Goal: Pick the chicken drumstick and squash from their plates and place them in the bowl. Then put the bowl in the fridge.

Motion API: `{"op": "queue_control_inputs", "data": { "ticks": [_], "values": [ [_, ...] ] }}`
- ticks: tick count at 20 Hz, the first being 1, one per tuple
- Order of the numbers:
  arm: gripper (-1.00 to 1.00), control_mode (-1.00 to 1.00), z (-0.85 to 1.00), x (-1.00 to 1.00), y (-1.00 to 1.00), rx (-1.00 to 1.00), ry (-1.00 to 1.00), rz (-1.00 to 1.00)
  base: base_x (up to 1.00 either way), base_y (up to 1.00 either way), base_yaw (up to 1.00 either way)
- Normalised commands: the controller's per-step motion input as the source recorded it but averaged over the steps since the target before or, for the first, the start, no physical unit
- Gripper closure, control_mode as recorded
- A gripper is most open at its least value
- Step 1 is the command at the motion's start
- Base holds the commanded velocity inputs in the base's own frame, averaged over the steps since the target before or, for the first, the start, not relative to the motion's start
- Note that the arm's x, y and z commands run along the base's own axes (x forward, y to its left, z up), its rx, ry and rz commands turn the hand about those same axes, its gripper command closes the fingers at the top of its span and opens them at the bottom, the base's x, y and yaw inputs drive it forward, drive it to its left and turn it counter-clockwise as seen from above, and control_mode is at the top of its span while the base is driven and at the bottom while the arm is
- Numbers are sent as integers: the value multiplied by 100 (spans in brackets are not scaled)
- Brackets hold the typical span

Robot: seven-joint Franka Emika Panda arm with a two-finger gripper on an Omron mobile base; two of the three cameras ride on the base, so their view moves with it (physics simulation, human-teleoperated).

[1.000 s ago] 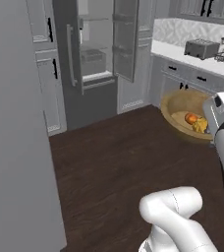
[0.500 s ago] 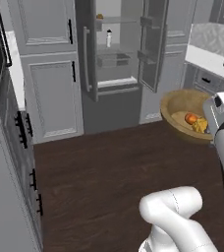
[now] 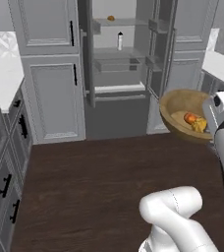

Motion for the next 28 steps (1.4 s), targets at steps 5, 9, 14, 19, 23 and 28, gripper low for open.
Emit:
{"op": "queue_control_inputs", "data": {
  "ticks": [5, 9, 14, 19, 23, 28],
  "values": [
    [100, 100, 0, 0, 0, 0, 0, 0, 92, -61, 8],
    [100, 100, 0, 0, 0, 0, 0, 0, 100, 15, 0],
    [100, 100, 0, 0, 0, 0, 0, 0, 100, 2, 0],
    [100, 100, 0, 0, 0, 0, 0, 0, 100, 0, 0],
    [100, 100, 0, 0, 0, 0, 0, 0, 100, 0, 0],
    [100, 100, 0, 0, 0, 0, 0, 0, 100, 4, 0]
  ]
}}
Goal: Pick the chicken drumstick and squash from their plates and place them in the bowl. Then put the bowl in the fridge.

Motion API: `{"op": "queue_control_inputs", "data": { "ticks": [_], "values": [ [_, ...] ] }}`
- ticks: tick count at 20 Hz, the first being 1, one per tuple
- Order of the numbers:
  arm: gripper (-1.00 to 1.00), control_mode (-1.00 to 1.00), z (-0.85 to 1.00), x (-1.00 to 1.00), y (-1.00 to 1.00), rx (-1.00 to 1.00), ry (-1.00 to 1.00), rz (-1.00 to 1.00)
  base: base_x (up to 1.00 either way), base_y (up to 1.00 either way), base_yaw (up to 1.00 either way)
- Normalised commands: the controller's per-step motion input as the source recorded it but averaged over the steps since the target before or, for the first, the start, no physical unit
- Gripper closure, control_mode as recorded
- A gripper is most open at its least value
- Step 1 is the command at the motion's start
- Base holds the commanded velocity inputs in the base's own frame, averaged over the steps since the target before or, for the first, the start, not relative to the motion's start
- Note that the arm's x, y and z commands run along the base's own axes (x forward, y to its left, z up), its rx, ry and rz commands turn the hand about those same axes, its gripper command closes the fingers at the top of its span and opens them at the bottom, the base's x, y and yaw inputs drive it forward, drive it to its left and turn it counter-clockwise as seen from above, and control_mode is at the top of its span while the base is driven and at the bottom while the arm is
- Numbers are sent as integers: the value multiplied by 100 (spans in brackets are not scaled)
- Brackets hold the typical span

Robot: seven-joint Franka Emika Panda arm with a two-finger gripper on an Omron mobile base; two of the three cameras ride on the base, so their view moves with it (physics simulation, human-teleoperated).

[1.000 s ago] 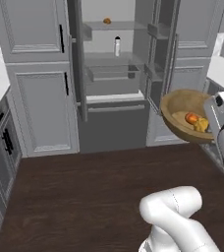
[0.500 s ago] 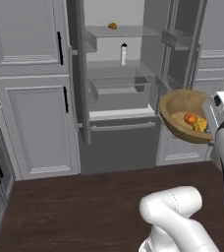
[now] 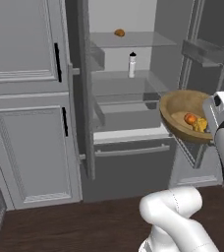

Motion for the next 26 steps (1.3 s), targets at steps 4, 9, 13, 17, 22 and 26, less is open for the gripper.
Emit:
{"op": "queue_control_inputs", "data": {
  "ticks": [4, 9, 13, 17, 22, 26],
  "values": [
    [100, 100, 0, 0, 0, 0, 0, 0, 100, 0, 0],
    [100, 100, 0, 0, 0, 0, 0, 0, 100, 0, 0],
    [100, 100, 0, 0, 0, 0, 0, 0, 100, 0, 0],
    [100, 100, 0, 0, 0, 0, 0, 0, 83, 0, 2],
    [100, -100, -3, 5, 0, 0, 0, 1, 36, 0, 2],
    [100, -100, -17, 23, 0, 0, -1, 9, 0, 0, 0]
  ]
}}
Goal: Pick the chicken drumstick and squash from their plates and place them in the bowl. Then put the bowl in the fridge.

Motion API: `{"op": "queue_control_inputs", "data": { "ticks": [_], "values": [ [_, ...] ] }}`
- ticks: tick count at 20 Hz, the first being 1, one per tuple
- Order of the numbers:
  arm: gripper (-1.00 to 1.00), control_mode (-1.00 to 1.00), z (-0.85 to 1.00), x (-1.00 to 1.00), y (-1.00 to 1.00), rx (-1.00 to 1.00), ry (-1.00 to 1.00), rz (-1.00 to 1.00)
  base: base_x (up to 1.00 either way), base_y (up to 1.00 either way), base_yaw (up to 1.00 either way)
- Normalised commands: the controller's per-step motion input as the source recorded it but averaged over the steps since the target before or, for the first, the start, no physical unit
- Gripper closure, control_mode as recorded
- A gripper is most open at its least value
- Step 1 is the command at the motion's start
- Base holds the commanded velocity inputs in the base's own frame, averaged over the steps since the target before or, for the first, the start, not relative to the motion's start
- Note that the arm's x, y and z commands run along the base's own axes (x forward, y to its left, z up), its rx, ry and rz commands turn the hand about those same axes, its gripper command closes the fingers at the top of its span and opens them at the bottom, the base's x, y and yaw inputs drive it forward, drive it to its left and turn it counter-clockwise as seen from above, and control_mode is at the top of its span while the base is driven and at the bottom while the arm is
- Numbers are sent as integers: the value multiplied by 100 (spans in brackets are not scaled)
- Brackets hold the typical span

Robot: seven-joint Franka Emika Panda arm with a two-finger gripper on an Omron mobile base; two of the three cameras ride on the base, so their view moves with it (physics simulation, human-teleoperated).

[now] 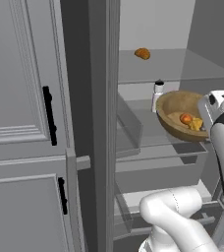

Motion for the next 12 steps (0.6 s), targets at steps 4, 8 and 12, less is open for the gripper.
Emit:
{"op": "queue_control_inputs", "data": {
  "ticks": [4, 8, 12],
  "values": [
    [100, -100, -51, 36, 2, 0, -10, 29, 0, 0, 0],
    [100, -100, -53, 92, 22, 2, -20, 28, 0, 0, 0],
    [100, -100, -35, 100, 40, 4, -1, 20, 0, 0, 0]
  ]
}}
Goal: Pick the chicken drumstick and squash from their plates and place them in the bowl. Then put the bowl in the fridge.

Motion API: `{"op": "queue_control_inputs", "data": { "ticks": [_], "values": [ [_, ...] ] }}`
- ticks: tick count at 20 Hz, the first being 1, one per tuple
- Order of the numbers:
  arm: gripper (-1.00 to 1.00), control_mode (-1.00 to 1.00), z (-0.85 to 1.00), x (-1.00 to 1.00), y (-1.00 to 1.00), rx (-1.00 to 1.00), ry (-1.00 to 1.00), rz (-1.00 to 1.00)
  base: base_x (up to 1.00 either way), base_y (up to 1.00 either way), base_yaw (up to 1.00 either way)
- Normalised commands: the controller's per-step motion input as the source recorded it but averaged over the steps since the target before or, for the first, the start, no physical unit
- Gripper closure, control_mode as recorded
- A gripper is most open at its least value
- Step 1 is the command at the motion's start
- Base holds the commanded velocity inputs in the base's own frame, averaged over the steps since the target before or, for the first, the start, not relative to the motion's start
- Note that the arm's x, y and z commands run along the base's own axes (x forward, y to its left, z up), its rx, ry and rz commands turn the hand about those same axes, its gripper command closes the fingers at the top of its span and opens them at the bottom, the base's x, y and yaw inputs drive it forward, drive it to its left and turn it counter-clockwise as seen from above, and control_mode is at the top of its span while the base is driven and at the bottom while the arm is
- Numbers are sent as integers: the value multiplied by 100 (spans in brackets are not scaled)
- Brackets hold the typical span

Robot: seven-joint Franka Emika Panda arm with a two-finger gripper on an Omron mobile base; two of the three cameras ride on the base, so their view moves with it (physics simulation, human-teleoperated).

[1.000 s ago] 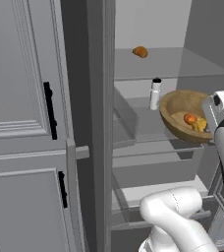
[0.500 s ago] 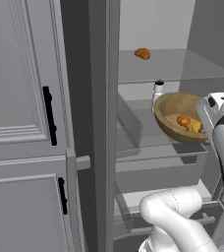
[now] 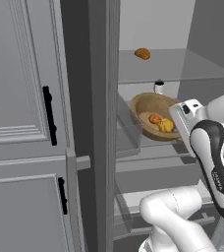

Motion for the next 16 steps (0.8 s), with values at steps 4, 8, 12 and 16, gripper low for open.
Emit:
{"op": "queue_control_inputs", "data": {
  "ticks": [4, 8, 12, 16],
  "values": [
    [100, -100, -35, 93, 11, 4, 2, 20, 0, 0, 0],
    [100, -100, -30, 71, 0, 0, 1, 13, 0, 0, 0],
    [100, -100, -45, 80, 2, 0, 0, 9, 0, 0, 0],
    [100, -100, -51, 65, 7, 0, 0, 5, 0, 0, 0]
  ]
}}
